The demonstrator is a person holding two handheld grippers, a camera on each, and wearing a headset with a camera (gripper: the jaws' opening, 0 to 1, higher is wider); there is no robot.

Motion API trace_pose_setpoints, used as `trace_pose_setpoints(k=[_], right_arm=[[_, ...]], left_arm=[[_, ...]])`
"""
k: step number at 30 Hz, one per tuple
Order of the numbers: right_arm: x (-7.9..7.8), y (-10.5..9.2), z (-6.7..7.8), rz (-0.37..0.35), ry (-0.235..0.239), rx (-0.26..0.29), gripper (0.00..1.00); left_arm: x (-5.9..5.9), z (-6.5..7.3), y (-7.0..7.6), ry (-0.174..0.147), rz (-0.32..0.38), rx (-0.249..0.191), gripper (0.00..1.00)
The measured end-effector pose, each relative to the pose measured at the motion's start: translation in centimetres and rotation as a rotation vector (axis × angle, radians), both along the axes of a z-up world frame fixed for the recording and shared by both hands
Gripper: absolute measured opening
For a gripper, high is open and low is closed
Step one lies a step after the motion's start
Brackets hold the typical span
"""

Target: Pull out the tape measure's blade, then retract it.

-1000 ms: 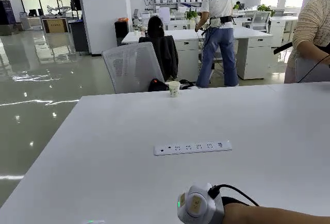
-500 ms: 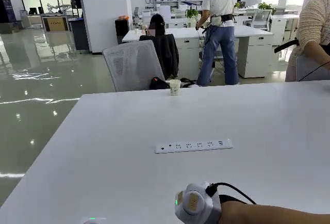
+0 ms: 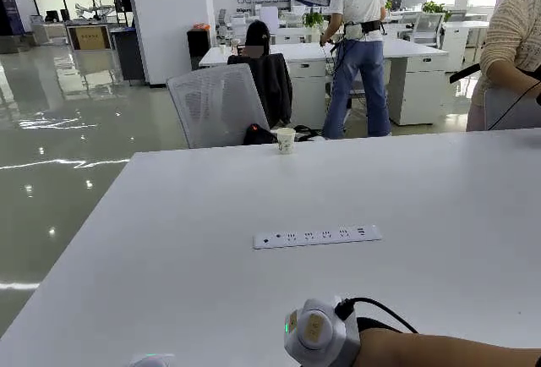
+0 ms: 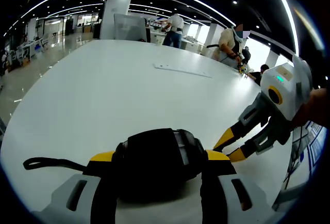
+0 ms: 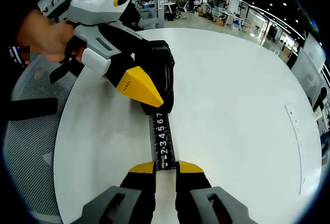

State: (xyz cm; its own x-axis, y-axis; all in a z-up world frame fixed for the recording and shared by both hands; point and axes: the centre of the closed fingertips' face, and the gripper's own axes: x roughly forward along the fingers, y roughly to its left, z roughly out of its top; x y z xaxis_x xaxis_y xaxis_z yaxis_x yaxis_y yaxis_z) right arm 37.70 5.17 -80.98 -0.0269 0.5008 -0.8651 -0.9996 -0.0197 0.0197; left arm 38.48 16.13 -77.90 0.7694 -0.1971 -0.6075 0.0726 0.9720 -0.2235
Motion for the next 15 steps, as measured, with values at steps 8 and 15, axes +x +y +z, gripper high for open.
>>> trace_pose_setpoints(k=[8,15], right_arm=[[-0.12,0.37,0.07,0.004,-0.001,0.007,0.11],[-0.14,0.85,0.01,-0.002,-0.007,0.015,0.11]], left_arm=[[-0.01,-0.03,0.00,0.000,0.000,0.000,0.60],[0.05,-0.03,0.03,0.001,0.000,0.000,0.60]])
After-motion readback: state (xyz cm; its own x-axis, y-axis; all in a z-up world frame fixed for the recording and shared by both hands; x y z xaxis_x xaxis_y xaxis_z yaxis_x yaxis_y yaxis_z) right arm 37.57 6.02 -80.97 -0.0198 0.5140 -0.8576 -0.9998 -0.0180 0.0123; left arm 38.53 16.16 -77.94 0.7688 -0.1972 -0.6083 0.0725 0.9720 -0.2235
